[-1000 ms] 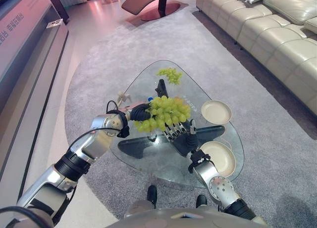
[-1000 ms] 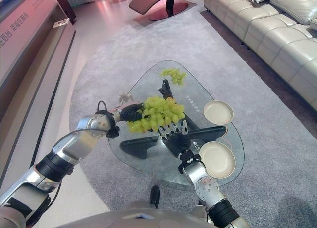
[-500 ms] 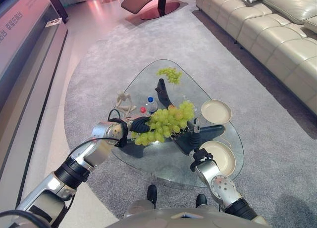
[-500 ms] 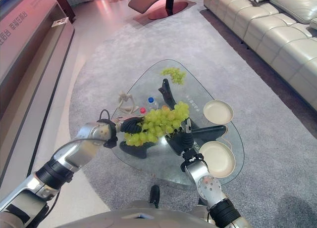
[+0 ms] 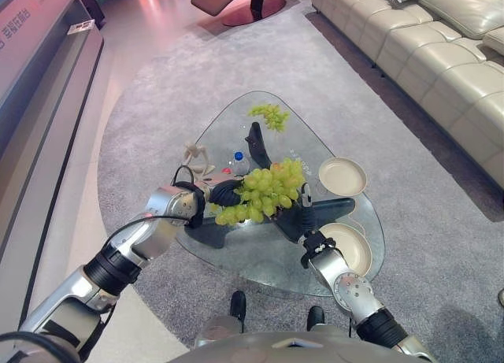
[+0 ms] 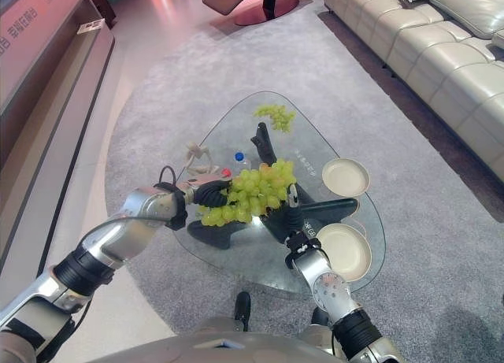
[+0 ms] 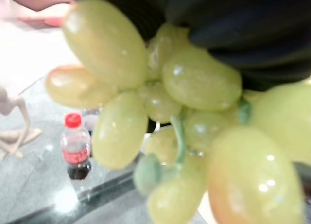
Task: Pick up fruits into the plate
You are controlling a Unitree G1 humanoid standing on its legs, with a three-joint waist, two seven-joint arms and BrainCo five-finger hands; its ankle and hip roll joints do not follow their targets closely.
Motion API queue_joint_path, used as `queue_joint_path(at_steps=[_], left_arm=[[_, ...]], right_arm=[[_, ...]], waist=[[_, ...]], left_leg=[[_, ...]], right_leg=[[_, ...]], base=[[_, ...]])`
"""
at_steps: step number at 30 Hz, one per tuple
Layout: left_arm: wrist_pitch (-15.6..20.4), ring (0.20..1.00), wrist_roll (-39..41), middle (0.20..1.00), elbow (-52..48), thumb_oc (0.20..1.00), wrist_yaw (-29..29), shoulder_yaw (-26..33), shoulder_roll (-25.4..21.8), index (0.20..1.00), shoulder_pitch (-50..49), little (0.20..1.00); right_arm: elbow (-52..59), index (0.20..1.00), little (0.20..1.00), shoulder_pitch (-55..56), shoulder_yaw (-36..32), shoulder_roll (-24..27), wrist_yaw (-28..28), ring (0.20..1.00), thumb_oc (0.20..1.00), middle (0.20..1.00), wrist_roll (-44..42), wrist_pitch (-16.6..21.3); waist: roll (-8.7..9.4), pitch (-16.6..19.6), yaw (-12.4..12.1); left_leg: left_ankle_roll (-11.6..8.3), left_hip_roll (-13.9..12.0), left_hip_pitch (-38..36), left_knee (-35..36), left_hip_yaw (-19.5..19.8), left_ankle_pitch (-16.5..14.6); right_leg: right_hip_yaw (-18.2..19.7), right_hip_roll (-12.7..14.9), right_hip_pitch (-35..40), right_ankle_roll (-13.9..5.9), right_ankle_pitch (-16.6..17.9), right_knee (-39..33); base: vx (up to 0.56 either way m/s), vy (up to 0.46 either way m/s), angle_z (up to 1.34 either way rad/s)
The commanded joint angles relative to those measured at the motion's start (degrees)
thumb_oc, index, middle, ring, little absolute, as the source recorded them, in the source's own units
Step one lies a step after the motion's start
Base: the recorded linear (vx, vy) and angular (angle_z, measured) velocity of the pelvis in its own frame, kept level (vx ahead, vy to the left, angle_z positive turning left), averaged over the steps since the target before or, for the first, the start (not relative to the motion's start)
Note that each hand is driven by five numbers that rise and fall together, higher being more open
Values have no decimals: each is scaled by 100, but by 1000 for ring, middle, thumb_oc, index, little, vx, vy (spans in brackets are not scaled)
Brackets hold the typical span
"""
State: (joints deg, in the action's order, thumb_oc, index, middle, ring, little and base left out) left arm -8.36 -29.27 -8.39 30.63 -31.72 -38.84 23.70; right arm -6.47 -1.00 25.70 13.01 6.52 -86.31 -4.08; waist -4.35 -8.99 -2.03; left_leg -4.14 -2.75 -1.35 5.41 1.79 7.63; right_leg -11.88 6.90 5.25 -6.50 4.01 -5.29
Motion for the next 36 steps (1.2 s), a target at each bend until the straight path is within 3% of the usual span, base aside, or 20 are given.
queue_joint_path(at_steps=[1,6,18,27,28,29,36], left_arm=[[236,200,41,200,-259,200,-119,28,-145,200,791,200],[348,200,-48,200,-238,200,127,-9,-134,200,884,200],[1043,200,-439,200,-311,200,1211,-393,-369,200,1003,200],[1385,200,-904,200,-336,200,1117,-700,-468,200,563,200],[1388,200,-948,200,-326,200,1093,-728,-455,200,536,200],[1407,200,-1018,200,-311,200,1040,-775,-449,200,491,200],[1392,200,-1243,200,-201,200,797,-886,-363,200,371,200]], right_arm=[[440,1000,1000,-512,50,-191,226,1000,1000,1000,159,-124],[393,1000,1000,-499,67,-232,256,1000,1000,1000,288,-198],[384,1000,1000,-495,75,-143,325,1000,1000,1000,192,-325],[508,1000,1000,-537,89,-28,406,1000,1000,1000,-51,-163],[501,319,319,-547,99,-22,411,319,319,319,-73,-140],[505,200,200,-554,105,-28,424,200,200,200,-110,-103],[476,200,200,-620,108,-50,498,200,200,200,-189,-110]], waist=[[115,-72,-28],[117,-56,-24],[139,-60,1],[173,-149,-31],[180,-151,-32],[189,-161,-41],[218,-183,-61]], left_leg=[[181,316,-484,-42,-351,-680],[175,311,-488,-45,-354,-682],[170,301,-485,-52,-383,-698],[174,285,-465,-72,-405,-708],[175,283,-465,-72,-408,-711],[178,279,-460,-73,-413,-708],[182,271,-450,-67,-407,-704]], right_leg=[[-99,-5,127,-62,-109,29],[-96,-3,140,-62,-119,29],[-78,-7,120,-64,-109,29],[-90,-15,98,-71,-86,29],[-94,-16,96,-72,-86,29],[-105,-20,92,-73,-83,29],[-101,-34,83,-77,-81,29]], base=[[0,0,0],[0,0,0],[0,0,0],[0,0,0],[-14,-30,0],[0,0,0],[0,0,0]])
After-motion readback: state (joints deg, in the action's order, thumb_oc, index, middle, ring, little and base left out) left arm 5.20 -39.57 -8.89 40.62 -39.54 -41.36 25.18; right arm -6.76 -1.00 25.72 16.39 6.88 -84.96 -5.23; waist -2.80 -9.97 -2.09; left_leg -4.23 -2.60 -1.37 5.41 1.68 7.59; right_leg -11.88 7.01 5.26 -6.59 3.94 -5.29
